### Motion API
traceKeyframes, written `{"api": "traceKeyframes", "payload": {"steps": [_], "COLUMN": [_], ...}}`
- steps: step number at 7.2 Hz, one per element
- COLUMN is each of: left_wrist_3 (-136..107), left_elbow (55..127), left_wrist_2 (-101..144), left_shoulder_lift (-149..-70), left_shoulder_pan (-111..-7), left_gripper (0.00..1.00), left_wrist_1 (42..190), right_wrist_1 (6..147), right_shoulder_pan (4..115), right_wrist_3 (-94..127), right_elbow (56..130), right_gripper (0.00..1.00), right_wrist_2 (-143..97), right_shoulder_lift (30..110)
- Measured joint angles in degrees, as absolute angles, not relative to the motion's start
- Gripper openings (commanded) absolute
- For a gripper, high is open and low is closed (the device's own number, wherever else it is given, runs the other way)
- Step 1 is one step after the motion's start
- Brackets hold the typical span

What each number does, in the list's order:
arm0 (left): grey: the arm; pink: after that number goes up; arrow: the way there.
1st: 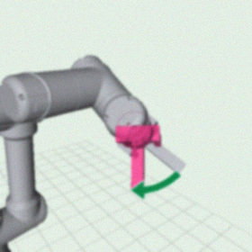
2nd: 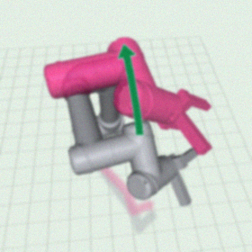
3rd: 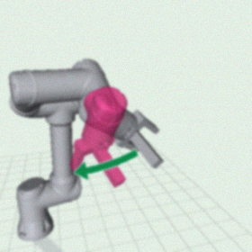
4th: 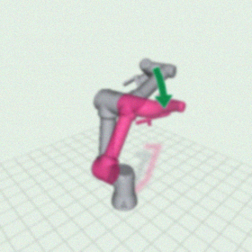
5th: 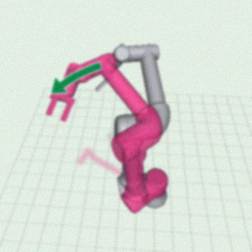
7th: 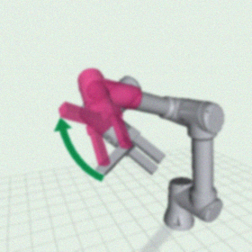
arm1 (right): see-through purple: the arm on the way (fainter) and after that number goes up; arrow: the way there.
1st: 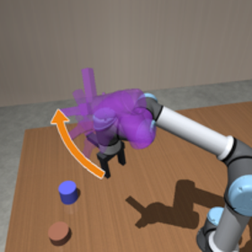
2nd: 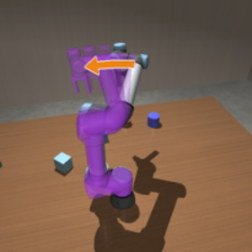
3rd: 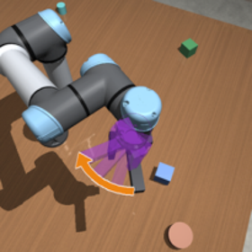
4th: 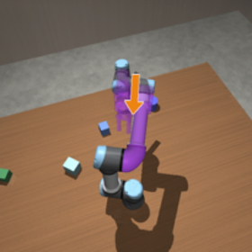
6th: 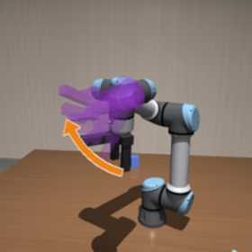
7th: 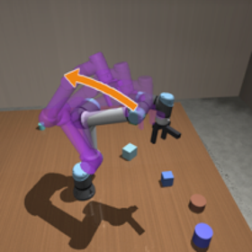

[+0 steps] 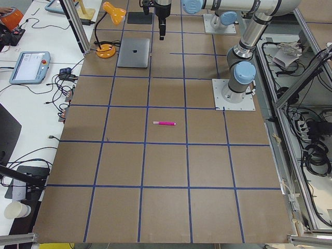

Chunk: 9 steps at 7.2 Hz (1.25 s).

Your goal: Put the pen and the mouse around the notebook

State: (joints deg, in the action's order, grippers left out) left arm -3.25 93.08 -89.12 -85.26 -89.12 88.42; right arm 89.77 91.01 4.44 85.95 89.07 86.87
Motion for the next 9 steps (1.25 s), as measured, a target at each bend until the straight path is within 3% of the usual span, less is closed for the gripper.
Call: {"api": "traceKeyframes", "payload": {"steps": [3,5,7,9], "left_wrist_3": [-0.9,10.5,29.0,47.6], "left_elbow": [93.7,96.7,106.9,120.2], "left_wrist_2": [-89.0,-89.0,-88.8,-88.0], "left_shoulder_lift": [-85.1,-84.6,-85.1,-89.6], "left_shoulder_pan": [-88.0,-80.9,-66.2,-52.3], "left_gripper": [1.0,1.0,1.0,1.0], "left_wrist_1": [88.4,88.6,79.5,58.0], "right_wrist_1": [90.3,94.3,104.4,118.0], "right_shoulder_pan": [89.5,79.6,66.4,58.9], "right_wrist_3": [2.6,-8.3,-20.4,-26.3], "right_elbow": [89.0,93.9,103.3,111.8], "right_gripper": [1.0,1.0,1.0,1.0], "right_wrist_2": [91.3,92.1,92.1,92.4], "right_shoulder_lift": [87.1,87.3,86.5,83.7]}}
